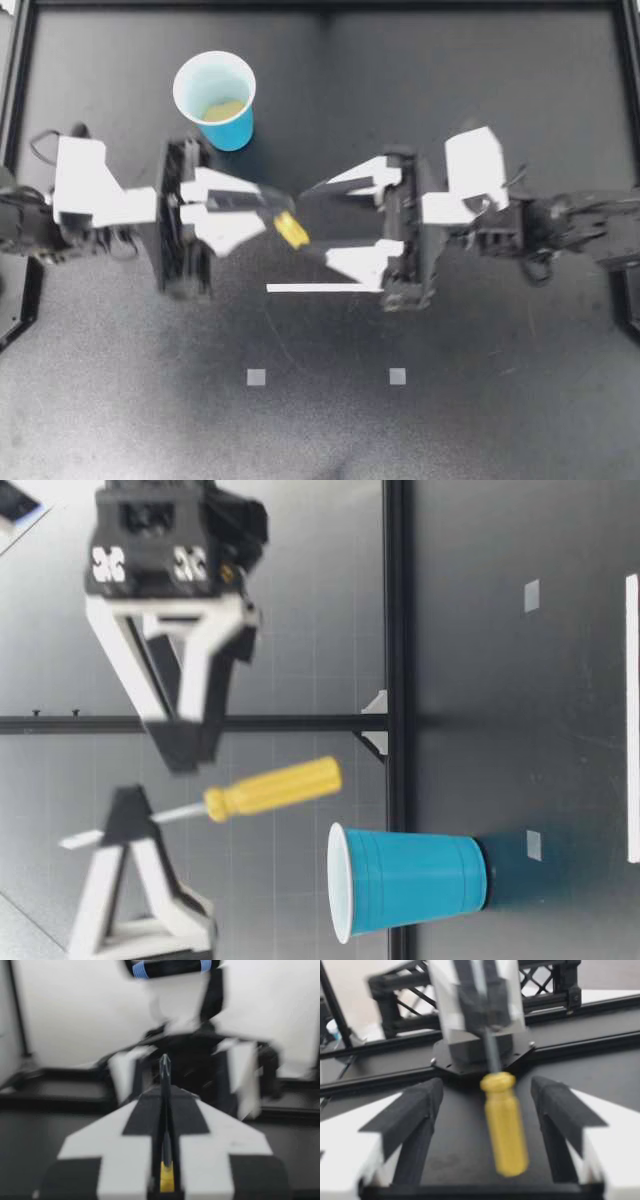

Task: Pick up the screwdriver with the right arm, hand it over to the left arm then place it into the cup.

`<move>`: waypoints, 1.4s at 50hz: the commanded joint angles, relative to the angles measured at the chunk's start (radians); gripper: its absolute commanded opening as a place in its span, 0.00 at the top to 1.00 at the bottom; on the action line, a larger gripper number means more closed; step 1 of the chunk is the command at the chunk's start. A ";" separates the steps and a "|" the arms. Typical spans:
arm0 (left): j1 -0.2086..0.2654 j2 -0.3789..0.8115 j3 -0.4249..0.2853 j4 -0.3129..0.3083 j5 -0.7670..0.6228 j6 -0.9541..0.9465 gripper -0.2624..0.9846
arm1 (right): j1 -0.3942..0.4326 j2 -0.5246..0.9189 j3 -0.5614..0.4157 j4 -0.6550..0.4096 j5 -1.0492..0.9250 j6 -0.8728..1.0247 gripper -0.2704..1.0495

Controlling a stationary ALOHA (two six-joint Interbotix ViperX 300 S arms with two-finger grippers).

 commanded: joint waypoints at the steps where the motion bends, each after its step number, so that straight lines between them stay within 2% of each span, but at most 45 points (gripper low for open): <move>1: 0.044 -0.043 0.018 -0.041 -0.005 0.037 0.79 | -0.012 -0.071 0.014 0.005 -0.012 -0.002 0.26; 15: 0.219 -0.100 0.060 -0.193 -0.005 0.224 0.79 | -0.012 -0.147 0.066 0.005 -0.014 -0.002 0.26; 24: 0.311 -0.084 0.063 -0.235 -0.003 0.281 0.79 | -0.012 -0.150 0.074 0.005 -0.014 -0.002 0.26; 30: 0.348 -0.058 0.071 -0.239 -0.003 0.284 0.79 | -0.012 -0.150 0.074 0.005 -0.012 -0.002 0.26; 35: 0.362 -0.029 0.075 -0.244 -0.003 0.281 0.79 | -0.012 -0.149 0.074 0.005 -0.014 -0.002 0.26; 47: 0.362 0.061 0.066 -0.253 -0.006 0.270 0.79 | -0.012 -0.147 0.074 0.005 -0.014 -0.002 0.26; 53: 0.362 0.081 0.057 -0.265 -0.009 0.273 0.76 | -0.012 -0.149 0.074 0.005 -0.014 0.000 0.26; 62: 0.362 0.078 0.054 -0.265 -0.008 0.275 0.59 | -0.012 -0.149 0.074 0.003 -0.014 0.002 0.26; 70: 0.362 0.077 0.054 -0.267 -0.002 0.265 0.35 | -0.012 -0.149 0.074 0.005 -0.012 0.002 0.26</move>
